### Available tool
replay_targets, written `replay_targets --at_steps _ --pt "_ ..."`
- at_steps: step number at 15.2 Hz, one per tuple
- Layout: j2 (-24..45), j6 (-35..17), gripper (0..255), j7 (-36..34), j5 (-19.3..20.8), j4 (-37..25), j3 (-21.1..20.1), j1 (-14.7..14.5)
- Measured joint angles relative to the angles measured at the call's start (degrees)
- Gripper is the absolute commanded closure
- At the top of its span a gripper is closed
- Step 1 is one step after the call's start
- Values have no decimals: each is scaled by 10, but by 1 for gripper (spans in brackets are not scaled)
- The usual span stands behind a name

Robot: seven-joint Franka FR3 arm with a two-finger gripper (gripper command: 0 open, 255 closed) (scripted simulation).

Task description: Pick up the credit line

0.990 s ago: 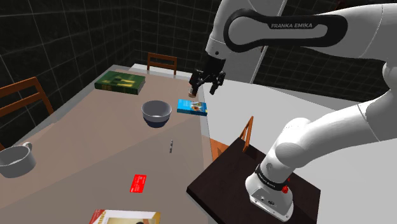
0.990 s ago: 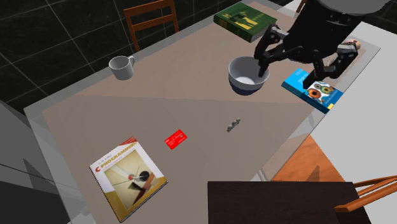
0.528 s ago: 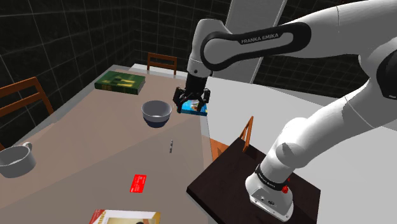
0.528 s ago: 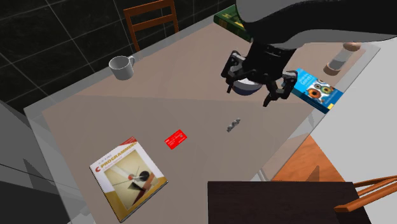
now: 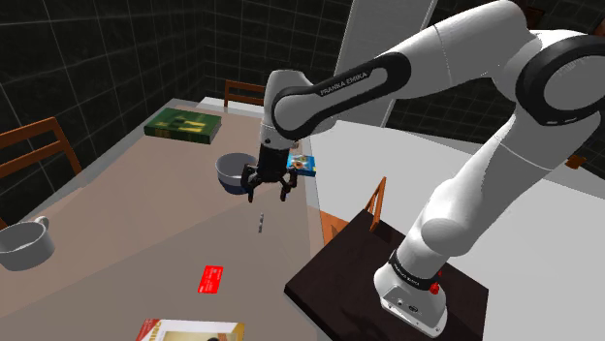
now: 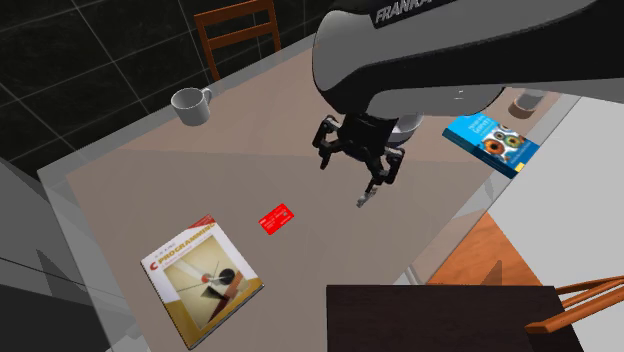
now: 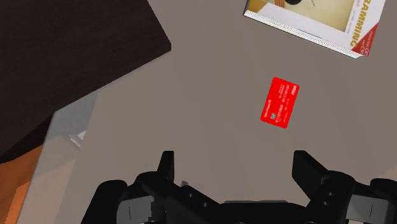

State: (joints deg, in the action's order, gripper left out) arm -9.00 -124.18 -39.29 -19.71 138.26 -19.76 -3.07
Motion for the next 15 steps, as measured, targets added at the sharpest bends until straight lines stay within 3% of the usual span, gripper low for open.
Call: replay_targets --at_steps 15 --pt "328 -135 0 -118 -74 -129 -42 -57"
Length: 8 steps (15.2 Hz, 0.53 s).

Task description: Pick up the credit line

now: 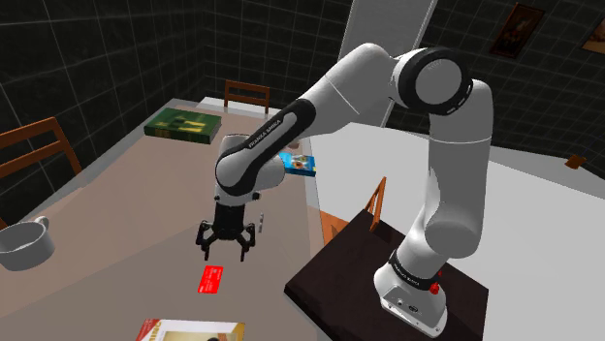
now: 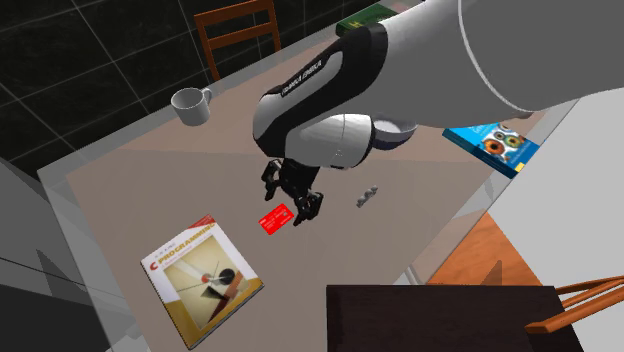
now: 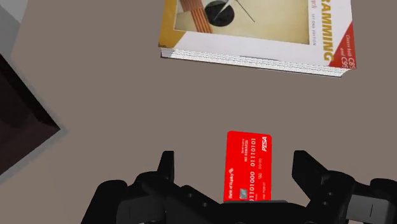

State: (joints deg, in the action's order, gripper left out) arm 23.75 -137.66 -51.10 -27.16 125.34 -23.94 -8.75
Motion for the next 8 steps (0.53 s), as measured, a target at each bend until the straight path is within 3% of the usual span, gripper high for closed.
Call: replay_targets --at_steps 4,8 --pt "93 -19 0 -23 -17 -62 -4 -20" --pt "143 -36 0 -25 -24 -90 -3 -30"
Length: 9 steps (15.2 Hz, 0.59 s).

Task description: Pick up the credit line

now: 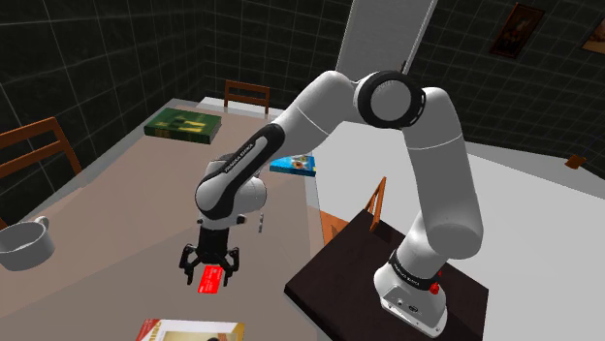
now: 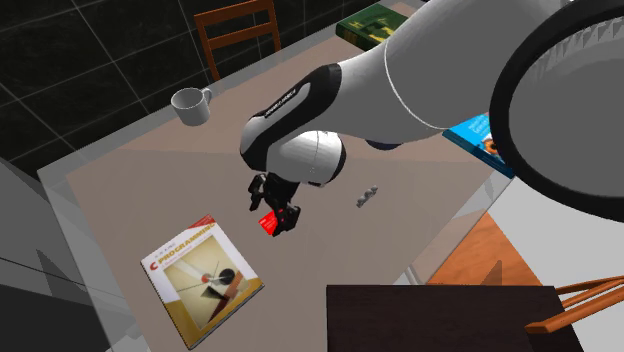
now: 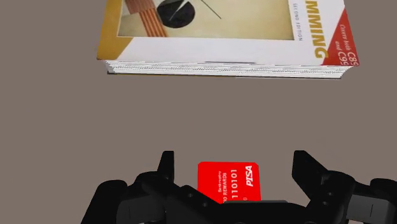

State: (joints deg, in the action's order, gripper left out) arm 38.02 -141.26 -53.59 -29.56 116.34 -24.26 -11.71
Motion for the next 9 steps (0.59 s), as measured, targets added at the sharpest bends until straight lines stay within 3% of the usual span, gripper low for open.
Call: replay_targets --at_steps 5,6,9 --pt "35 -20 0 9 1 -13 4 -5" --pt "39 -20 255 11 2 -15 5 -5" --pt "38 -12 255 11 3 -17 6 -4"
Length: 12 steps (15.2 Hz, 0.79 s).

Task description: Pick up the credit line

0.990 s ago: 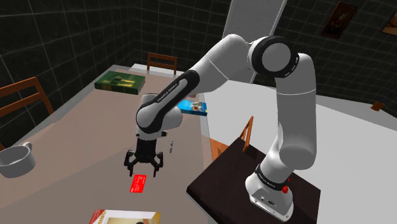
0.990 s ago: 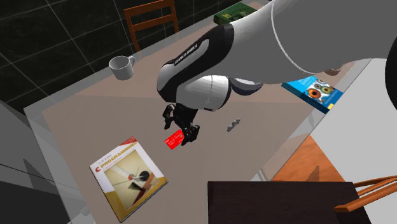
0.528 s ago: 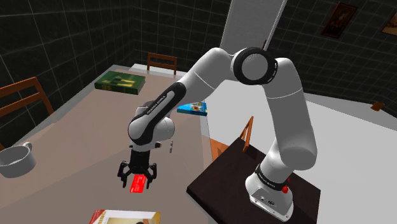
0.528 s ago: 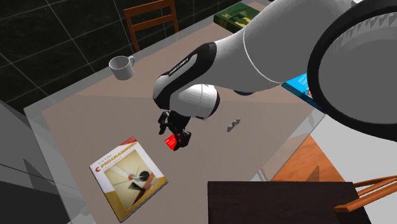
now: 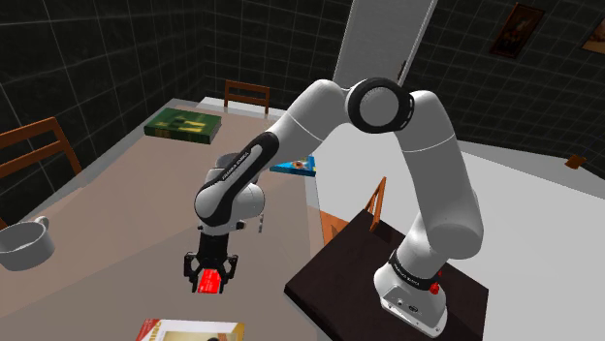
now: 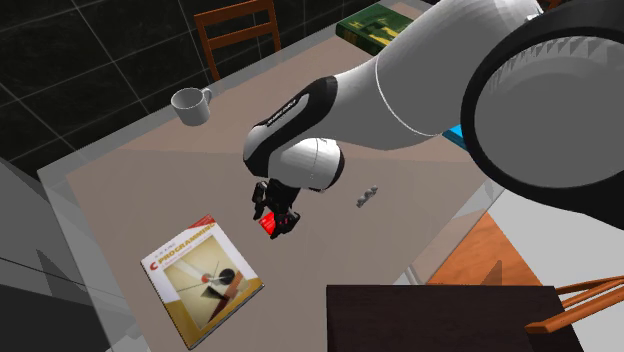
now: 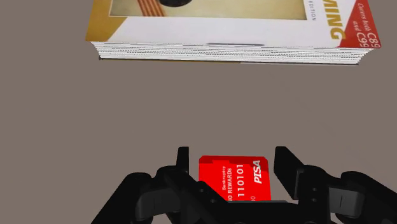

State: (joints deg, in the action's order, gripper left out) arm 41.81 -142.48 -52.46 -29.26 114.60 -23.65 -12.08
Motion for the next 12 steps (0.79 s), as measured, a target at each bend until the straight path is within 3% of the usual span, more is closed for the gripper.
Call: replay_targets --at_steps 12 --pt "-25 6 255 -8 -4 12 -4 1"
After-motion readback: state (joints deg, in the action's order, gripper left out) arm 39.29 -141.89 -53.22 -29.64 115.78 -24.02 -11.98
